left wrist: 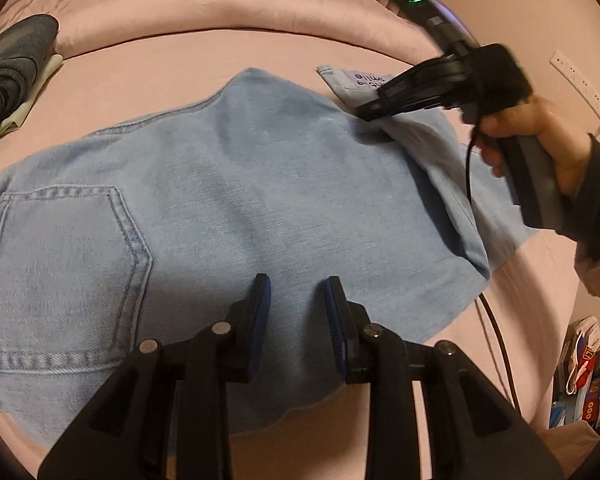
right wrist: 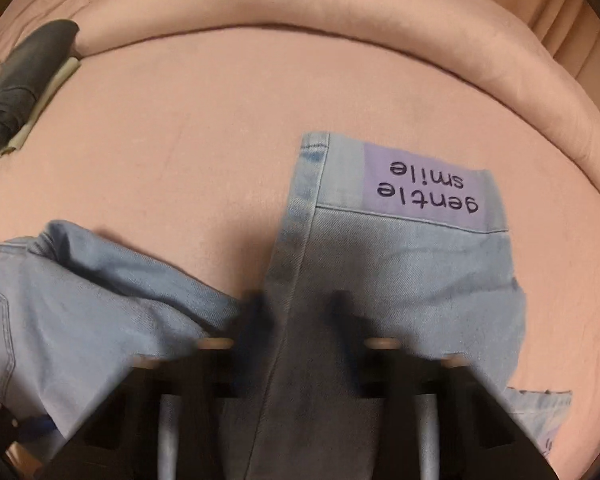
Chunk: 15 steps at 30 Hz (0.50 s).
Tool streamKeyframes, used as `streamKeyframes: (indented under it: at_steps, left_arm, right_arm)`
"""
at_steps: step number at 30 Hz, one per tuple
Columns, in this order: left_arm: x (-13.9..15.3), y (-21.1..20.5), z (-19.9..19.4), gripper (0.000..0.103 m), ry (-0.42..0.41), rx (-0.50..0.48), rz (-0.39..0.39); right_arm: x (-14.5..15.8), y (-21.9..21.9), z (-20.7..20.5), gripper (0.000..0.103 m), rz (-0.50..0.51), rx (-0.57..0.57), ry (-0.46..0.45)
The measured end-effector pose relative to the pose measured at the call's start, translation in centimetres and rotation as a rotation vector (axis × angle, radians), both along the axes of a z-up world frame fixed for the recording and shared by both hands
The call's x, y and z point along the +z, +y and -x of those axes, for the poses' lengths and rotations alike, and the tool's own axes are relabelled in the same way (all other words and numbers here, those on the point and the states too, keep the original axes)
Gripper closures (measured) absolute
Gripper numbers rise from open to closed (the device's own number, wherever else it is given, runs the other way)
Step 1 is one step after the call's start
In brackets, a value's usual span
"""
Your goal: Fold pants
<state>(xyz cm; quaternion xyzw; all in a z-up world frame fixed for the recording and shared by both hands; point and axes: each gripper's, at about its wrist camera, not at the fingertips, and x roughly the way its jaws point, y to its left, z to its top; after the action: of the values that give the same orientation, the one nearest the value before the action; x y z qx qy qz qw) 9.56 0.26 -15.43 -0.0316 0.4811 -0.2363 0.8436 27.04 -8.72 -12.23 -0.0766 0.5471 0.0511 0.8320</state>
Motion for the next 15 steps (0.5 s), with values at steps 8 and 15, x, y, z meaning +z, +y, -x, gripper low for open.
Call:
streamKeyframes:
  at_steps: [8,15]
  left_arm:
    - [0.1,-0.3,-0.5,0.076,0.016,0.007,-0.030]
    - [0.3,-1.7,-0.9,0.075,0.024,0.002,-0.076]
  right_arm:
    - [7.4,-10.7,8.9,0.097,-0.325,-0.195,-0.217]
    - [7.2,-23.0,22.0,0.097,-0.505,-0.451,-0.332]
